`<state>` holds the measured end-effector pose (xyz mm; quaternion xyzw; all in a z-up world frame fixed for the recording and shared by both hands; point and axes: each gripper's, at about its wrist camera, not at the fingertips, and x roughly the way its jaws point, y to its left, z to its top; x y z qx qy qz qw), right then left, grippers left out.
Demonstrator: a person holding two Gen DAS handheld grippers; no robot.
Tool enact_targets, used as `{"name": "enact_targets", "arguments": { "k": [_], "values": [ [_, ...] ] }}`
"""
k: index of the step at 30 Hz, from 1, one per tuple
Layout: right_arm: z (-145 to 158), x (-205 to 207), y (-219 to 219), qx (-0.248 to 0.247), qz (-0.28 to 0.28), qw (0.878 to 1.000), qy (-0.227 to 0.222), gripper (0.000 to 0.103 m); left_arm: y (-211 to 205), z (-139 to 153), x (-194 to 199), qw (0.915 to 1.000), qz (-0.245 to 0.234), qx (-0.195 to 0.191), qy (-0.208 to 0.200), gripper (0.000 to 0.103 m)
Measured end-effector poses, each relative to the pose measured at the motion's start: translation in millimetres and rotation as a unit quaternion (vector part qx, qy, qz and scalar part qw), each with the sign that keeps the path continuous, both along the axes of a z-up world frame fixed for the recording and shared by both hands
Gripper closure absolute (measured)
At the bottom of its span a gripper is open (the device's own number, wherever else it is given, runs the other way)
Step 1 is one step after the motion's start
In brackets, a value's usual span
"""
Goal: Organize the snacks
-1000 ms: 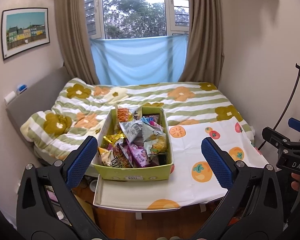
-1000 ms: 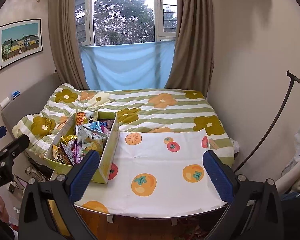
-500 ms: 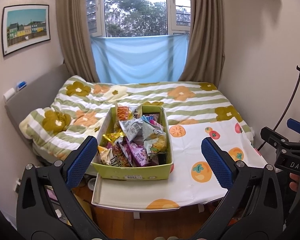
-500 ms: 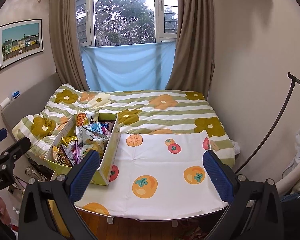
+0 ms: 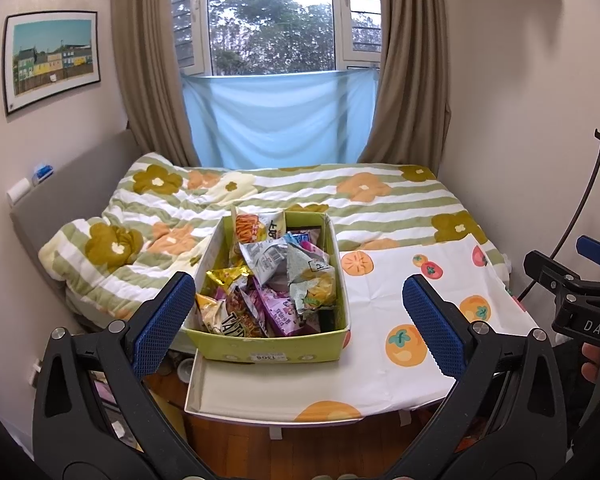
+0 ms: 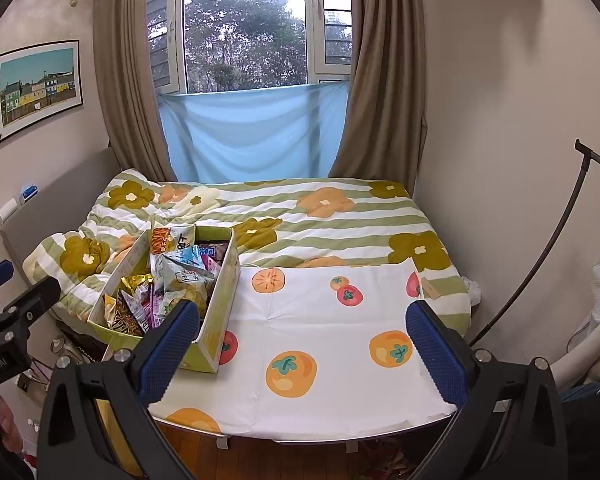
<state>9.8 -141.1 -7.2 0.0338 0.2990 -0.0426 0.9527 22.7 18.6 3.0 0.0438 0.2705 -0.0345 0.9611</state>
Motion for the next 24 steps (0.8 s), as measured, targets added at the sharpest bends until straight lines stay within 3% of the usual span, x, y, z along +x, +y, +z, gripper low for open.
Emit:
{"name": "enact_targets", "arguments": {
  "k": [24],
  "values": [
    [-5.0,6.6,-1.9,0.001,-0.001,1.000,-0.001,0.000,-3.0,-4.1,6.1,1.0000,-0.006,-0.003,-0.003,0.000]
  ]
}}
